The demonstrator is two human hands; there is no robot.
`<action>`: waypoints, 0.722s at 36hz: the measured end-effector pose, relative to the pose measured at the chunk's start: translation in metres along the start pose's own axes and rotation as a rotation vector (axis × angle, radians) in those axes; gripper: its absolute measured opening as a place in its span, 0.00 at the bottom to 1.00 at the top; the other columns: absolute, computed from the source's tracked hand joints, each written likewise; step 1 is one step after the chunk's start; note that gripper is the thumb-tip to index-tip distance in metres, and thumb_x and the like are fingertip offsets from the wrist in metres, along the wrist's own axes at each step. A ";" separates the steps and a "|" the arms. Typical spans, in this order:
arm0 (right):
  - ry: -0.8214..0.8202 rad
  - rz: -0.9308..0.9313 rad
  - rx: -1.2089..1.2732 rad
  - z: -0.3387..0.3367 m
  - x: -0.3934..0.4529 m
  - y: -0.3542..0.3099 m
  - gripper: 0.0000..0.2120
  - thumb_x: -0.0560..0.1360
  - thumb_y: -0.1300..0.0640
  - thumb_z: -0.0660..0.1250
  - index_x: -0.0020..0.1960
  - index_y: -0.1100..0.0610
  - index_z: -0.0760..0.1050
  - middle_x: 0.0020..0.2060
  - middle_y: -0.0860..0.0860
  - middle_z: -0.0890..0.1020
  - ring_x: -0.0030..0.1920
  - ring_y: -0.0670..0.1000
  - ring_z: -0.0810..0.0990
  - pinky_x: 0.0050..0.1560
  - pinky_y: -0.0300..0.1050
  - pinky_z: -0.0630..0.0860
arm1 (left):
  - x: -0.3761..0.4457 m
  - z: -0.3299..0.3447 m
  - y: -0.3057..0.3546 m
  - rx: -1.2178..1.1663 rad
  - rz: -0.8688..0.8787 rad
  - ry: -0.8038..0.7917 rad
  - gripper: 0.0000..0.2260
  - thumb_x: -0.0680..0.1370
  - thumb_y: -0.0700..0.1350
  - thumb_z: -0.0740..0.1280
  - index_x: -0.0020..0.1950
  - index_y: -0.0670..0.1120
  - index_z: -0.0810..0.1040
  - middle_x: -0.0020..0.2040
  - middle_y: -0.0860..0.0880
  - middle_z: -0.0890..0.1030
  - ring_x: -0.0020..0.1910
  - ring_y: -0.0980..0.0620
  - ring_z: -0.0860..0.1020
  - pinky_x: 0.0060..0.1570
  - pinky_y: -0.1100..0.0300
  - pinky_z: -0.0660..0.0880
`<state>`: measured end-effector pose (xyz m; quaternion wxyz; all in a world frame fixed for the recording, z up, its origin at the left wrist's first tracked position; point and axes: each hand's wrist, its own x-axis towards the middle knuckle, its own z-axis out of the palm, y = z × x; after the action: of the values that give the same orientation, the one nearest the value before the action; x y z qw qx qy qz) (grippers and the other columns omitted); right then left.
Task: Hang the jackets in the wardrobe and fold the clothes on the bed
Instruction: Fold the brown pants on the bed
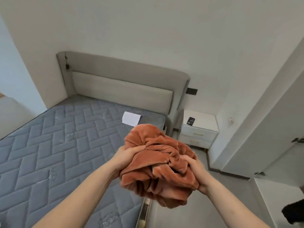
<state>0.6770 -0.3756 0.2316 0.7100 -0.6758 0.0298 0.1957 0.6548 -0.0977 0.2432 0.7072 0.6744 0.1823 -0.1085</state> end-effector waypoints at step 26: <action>0.383 -0.201 0.240 -0.369 0.028 -0.199 0.24 0.68 0.53 0.77 0.60 0.64 0.82 0.59 0.64 0.83 0.60 0.62 0.82 0.69 0.62 0.74 | 0.131 0.383 0.229 0.148 0.226 -0.438 0.49 0.57 0.66 0.84 0.72 0.46 0.73 0.62 0.44 0.83 0.57 0.42 0.84 0.60 0.44 0.79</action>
<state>0.8479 -0.7291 0.3806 0.7824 -0.6111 0.1195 -0.0128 0.9079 -0.4509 0.4090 0.6864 0.7006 -0.0604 -0.1853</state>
